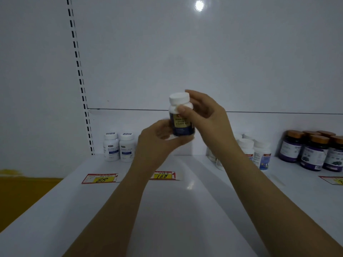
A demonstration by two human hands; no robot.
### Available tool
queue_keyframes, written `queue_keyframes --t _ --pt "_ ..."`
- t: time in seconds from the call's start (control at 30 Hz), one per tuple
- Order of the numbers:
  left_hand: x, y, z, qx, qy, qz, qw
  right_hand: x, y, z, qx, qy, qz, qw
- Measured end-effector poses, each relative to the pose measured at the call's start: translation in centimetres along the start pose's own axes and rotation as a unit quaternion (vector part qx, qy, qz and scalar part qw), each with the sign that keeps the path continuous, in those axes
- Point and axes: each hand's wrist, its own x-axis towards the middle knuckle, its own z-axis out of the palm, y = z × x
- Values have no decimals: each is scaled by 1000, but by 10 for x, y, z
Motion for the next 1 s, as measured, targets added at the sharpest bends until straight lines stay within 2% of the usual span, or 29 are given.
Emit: queue_keyframes --t 0.1,0.2,0.33,0.43,0.5,0.53,0.63,0.7,0.8,1.0 --pt "-2 5 2 4 -100 -151 983 4 9 -9 4 5 181 984" --pt "-6 3 3 -32 -158 -293 942 3 26 -15 8 -20 365 931" --pt "-11 1 -1 -60 -189 -342 919 2 34 -20 -5 -67 435 898" --pt "-10 0 -3 -62 -195 -339 918 2 34 -21 -8 -71 431 900" --pt "-11 0 -2 -63 -179 -330 925 4 35 -19 3 -61 396 916" --pt "-10 -1 -1 -47 -167 -309 935 5 35 -18 14 -49 365 929" --pt "-9 -5 3 53 -103 -177 977 9 31 -19 32 -43 237 970" --pt "-9 -7 5 74 -54 -126 988 9 28 -20 29 -50 182 982" --pt "-8 -10 6 110 -20 -106 988 8 30 -21 -5 -66 162 985" --pt "-6 -19 6 169 -17 -76 983 8 26 -15 -128 -79 140 979"
